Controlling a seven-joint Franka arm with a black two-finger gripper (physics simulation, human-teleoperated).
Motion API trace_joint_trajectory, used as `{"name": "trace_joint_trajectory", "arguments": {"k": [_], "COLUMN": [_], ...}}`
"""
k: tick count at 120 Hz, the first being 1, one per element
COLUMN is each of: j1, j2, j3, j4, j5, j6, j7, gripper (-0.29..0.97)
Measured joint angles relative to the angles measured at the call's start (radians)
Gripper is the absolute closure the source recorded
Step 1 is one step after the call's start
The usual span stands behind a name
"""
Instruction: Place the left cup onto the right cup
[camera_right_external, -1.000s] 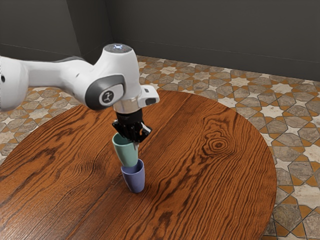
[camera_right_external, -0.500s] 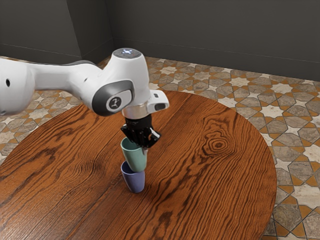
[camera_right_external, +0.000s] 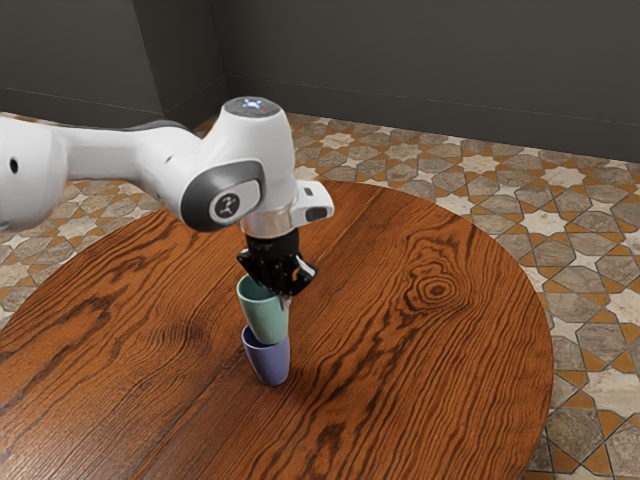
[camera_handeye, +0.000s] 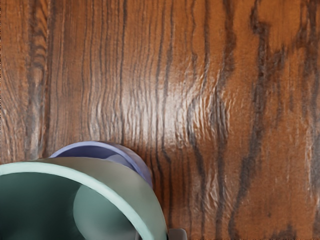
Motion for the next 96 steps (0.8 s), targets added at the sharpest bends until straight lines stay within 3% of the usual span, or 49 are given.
{"name": "trace_joint_trajectory", "arguments": {"k": [96], "j1": [0.012], "j2": [0.055], "j3": [0.007], "j4": [0.012], "j5": [0.031], "j6": [0.024], "j7": [-0.013], "gripper": [0.78]}}
